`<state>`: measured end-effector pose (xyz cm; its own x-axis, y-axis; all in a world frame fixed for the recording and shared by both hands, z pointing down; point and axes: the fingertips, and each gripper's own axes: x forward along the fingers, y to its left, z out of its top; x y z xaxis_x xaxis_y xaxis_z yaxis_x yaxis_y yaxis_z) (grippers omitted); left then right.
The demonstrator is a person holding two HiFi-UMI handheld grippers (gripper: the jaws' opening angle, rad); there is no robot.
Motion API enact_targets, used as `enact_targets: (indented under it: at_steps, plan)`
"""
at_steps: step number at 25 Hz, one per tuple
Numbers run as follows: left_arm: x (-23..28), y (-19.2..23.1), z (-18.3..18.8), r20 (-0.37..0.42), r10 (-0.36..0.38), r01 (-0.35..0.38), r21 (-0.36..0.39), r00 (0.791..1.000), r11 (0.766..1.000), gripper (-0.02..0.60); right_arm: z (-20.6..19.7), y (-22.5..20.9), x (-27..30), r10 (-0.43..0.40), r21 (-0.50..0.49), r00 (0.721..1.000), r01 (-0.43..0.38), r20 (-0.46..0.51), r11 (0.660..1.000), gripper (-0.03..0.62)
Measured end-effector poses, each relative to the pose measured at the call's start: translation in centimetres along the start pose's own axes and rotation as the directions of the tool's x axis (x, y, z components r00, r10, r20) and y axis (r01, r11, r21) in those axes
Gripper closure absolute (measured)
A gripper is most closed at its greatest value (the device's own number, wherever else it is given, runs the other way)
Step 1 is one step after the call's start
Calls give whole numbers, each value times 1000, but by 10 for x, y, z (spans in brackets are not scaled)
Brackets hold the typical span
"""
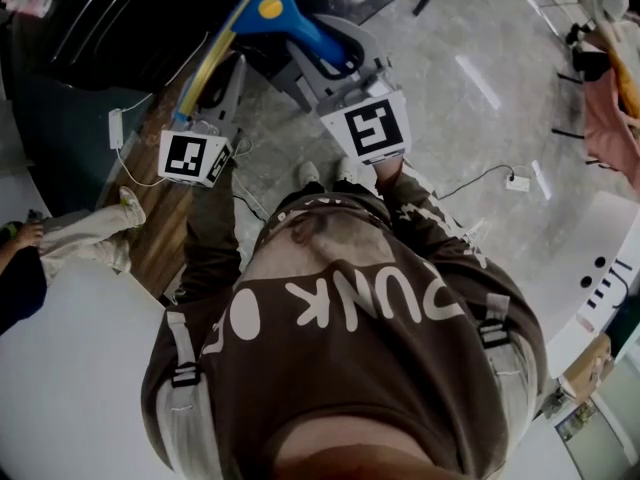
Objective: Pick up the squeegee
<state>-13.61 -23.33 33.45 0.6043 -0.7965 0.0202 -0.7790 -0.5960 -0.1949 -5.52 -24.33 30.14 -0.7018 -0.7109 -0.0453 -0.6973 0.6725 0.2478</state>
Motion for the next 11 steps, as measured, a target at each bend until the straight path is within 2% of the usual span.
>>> enact_targets:
  at_steps: [11]
  plan:
    - [-4,3,-2,-6,0,0,4,1000,1000,580,-2,4,4,2,0,1000,-2,-11,1000,447]
